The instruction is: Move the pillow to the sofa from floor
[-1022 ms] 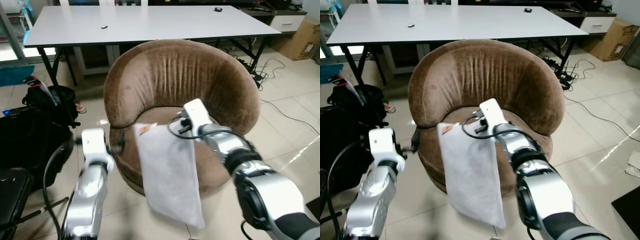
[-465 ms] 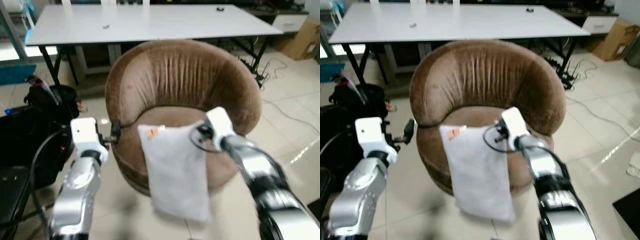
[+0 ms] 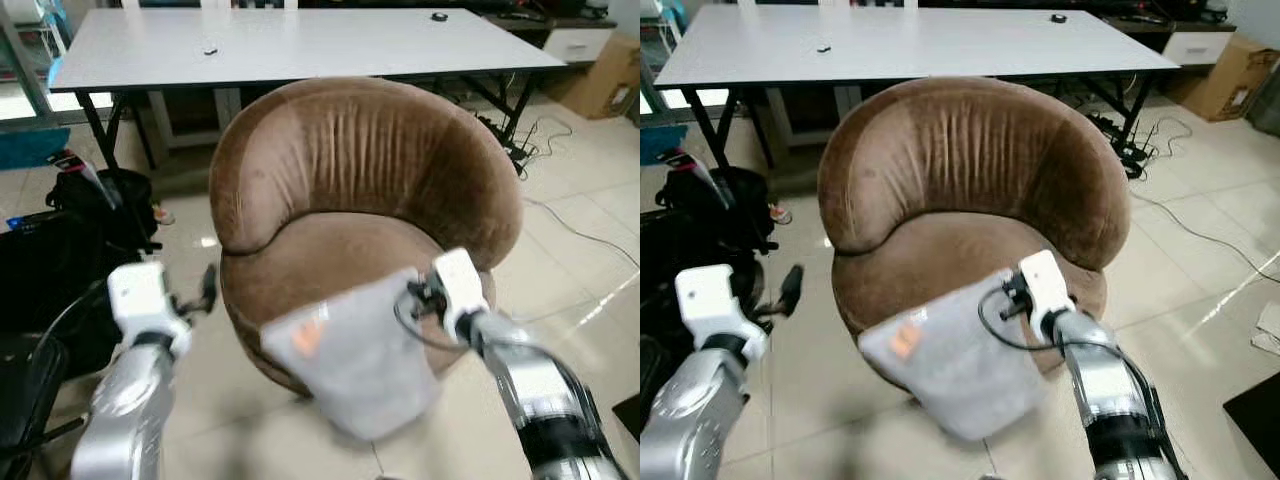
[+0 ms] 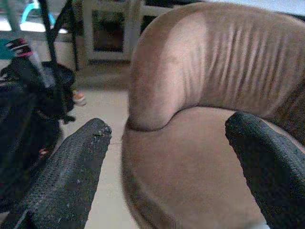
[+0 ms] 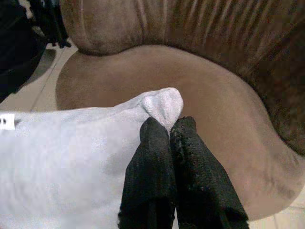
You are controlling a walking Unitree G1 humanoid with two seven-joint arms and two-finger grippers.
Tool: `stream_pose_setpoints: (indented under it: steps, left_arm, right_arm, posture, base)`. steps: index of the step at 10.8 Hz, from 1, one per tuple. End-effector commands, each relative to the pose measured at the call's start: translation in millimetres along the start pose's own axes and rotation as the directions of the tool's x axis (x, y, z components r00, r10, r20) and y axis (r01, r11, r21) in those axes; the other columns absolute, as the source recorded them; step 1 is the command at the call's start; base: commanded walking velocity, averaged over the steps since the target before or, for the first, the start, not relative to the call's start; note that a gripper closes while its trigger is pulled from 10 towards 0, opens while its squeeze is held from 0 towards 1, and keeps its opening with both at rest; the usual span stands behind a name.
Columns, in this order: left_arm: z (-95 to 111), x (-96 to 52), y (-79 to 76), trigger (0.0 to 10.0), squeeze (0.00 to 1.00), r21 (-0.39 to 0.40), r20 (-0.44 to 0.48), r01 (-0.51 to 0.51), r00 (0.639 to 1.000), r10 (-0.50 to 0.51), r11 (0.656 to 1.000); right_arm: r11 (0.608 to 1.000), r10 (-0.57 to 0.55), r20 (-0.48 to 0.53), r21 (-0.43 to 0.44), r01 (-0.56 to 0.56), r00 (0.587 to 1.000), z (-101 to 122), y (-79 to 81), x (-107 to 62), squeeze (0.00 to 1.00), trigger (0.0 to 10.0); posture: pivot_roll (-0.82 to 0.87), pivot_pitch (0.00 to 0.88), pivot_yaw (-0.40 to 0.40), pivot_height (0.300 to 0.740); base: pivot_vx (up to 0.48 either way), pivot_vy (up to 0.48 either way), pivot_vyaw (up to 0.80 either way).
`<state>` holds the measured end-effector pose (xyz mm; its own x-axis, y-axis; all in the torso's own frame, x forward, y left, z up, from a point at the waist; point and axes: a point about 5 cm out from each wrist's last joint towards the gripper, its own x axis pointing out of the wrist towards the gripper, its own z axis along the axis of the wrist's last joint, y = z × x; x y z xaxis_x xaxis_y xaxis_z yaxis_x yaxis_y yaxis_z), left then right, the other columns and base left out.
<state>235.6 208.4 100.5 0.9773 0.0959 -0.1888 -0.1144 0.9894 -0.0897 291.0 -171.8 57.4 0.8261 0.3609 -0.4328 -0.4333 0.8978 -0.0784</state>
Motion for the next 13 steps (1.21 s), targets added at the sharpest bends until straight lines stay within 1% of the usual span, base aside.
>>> stream_pose_setpoints:
  steps: [1, 3, 5, 6, 8, 11, 13]
  left_arm:
    - [3.9, -1.1, -2.2, 10.0, 0.0, 0.009, 0.019, 0.013, 1.0, -0.013, 1.0]
    - [2.9, 0.0, -7.9, 10.0, 0.0, 0.049, 0.01, 0.045, 0.999, -0.046, 0.998]
    - [7.5, 3.3, -13.8, 10.0, 0.0, 0.057, 0.027, 0.072, 0.997, -0.074, 0.996]
    - [8.1, 4.5, -14.3, 10.0, 0.0, 0.065, 0.022, 0.072, 0.997, -0.073, 0.995]
    - [7.0, 4.3, -16.3, 10.0, 0.0, 0.066, 0.017, 0.082, 0.996, -0.083, 0.994]
    - [6.8, 6.4, -20.5, 10.0, 0.0, 0.069, 0.016, 0.099, 0.995, -0.1, 0.993]
    - [5.6, 6.0, -21.1, 10.0, 0.0, 0.056, 0.012, 0.1, 0.995, -0.101, 0.993]
  right_arm:
    - [1.0, 0.0, 0.044, -0.018, 0.001, 0.999, 13.0, -2.3, -2.5, 0.0, 10.0]
    - [1.0, 0.013, 0.053, -0.011, -0.013, 0.999, 17.4, 5.5, -3.4, 0.0, 10.0]
    - [1.0, 0.02, 0.053, -0.007, -0.019, 0.998, 18.9, 11.3, -1.8, 0.0, 10.0]
    - [0.999, 0.031, 0.042, -0.012, -0.031, 0.999, 15.2, 18.6, -0.8, 0.0, 10.0]
    - [0.999, 0.051, 0.028, -0.004, -0.051, 0.998, 11.0, 26.5, -2.1, 0.0, 10.0]
    - [0.999, 0.051, 0.026, -0.005, -0.051, 0.998, 12.7, 26.9, -1.5, 0.0, 10.0]
    - [0.999, 0.05, 0.021, -0.004, -0.05, 0.999, 12.2, 27.0, -2.8, 0.0, 10.0]
  posture:
    - [-0.01, 0.0, -0.047, 0.74]
    - [-0.01, 0.0, -0.042, 0.74]
    - [-0.02, 0.0, -0.038, 0.74]
    - [-0.01, 0.0, -0.034, 0.74]
    - [-0.01, 0.0, -0.03, 0.74]
    - [-0.02, 0.0, -0.028, 0.74]
    - [-0.02, 0.0, -0.029, 0.74]
  base:
    - [0.0, 0.0, 0.0]
    - [0.0, 0.0, 0.0]
    - [0.42, 0.0, 0.0]
    - [0.48, 0.0, 0.0]
    - [0.48, 0.0, 0.0]
    - [0.48, 0.0, 0.0]
    - [0.472, 0.0, 0.0]
